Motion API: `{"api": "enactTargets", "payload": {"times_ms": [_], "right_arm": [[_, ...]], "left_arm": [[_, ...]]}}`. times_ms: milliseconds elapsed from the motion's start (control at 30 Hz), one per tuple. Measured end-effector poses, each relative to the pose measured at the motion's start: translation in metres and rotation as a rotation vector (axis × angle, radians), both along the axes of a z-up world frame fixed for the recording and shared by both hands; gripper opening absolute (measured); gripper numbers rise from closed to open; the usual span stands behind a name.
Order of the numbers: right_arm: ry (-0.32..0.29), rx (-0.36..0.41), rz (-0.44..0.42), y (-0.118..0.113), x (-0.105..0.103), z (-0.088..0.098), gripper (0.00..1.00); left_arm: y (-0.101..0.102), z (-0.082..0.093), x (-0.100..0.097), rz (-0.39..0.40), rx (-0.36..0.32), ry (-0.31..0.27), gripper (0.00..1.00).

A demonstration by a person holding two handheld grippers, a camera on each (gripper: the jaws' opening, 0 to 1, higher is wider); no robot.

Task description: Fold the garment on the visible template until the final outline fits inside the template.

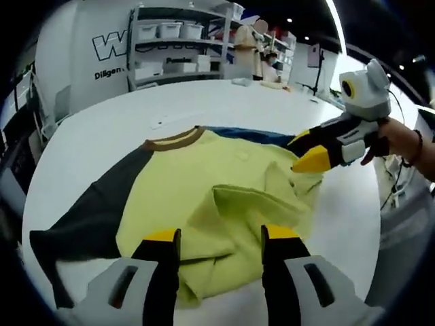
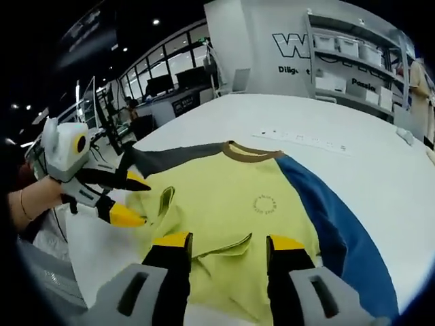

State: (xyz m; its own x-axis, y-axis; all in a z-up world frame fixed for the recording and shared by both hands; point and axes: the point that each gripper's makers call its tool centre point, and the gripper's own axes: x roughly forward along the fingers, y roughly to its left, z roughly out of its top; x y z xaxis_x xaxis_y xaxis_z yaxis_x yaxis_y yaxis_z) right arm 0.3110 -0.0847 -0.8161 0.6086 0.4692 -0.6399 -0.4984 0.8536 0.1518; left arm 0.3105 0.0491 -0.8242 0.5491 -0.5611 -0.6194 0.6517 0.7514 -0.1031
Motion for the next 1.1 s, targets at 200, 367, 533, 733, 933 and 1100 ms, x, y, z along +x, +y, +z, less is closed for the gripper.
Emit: {"api": "enactTargets", "payload": {"times_ms": [200,367,533,733,933,1100], "right_arm": [[0.033,-0.004,0.029,0.004,-0.015,-0.012,0.48],[0.052,-0.025,0.045,0.007,-0.024,-0.022,0.46],[0.042,-0.066,0.076,0.01,-0.025,-0.029,0.36],[0.026,-0.092,0.064,0.008,-0.021,-0.033,0.19],[0.006,-0.091,0.067,0.013,-0.017,-0.031,0.12],[0.001,-0.096,0.069,0.014,-0.017,-0.033,0.01]], "left_arm": [[-0.001,-0.008,-0.007,-0.097,0.103,-0.06,0.44],[-0.003,-0.011,-0.007,-0.121,0.148,-0.101,0.36],[-0.004,-0.023,-0.009,-0.134,0.181,-0.08,0.34],[0.002,-0.032,-0.008,-0.122,0.222,-0.068,0.33],[-0.002,-0.033,-0.004,-0.123,0.219,-0.08,0.22],[-0.003,-0.035,-0.006,-0.137,0.228,-0.087,0.2]]}}
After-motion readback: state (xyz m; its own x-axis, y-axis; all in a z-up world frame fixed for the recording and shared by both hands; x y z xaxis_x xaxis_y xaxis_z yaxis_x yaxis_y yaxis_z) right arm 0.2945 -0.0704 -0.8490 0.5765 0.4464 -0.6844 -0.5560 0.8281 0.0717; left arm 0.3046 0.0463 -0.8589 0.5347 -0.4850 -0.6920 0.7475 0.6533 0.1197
